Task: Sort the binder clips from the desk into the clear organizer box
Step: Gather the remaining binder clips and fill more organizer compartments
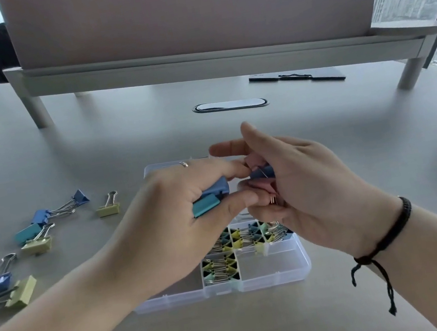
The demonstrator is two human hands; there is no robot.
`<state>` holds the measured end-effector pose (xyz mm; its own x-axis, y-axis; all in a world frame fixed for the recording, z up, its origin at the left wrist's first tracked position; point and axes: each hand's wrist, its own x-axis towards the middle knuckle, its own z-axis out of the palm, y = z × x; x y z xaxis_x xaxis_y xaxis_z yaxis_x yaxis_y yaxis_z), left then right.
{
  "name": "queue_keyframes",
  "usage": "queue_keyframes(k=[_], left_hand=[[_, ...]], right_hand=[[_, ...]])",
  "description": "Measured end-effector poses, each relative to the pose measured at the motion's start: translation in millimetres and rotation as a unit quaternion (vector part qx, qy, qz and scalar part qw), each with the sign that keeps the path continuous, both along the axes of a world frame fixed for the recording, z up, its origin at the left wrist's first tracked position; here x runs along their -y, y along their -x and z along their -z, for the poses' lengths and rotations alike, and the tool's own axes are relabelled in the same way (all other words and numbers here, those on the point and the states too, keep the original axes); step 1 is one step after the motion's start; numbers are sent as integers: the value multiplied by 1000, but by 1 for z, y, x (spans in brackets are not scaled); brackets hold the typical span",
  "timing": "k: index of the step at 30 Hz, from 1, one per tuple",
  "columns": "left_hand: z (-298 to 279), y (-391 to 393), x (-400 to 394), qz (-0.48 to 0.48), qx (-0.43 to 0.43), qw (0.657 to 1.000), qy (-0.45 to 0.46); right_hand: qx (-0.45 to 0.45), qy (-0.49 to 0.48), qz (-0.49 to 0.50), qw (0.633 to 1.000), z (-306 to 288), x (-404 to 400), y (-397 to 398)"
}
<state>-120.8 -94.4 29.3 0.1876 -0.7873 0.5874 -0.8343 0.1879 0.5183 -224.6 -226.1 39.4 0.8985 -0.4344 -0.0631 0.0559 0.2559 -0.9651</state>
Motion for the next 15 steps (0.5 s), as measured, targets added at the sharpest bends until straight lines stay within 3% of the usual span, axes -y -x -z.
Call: queue_keyframes(k=[4, 10, 15], left_hand=[[3, 5, 2, -27, 46, 999, -4], [8, 16, 0, -50, -135, 988, -47], [8, 13, 3, -82, -152, 982, -70]], right_hand=[[-19, 26, 32, 999, 2, -7, -3], [-30, 273, 117, 954, 10, -11, -10], [10, 308, 70, 949, 20, -12, -15]])
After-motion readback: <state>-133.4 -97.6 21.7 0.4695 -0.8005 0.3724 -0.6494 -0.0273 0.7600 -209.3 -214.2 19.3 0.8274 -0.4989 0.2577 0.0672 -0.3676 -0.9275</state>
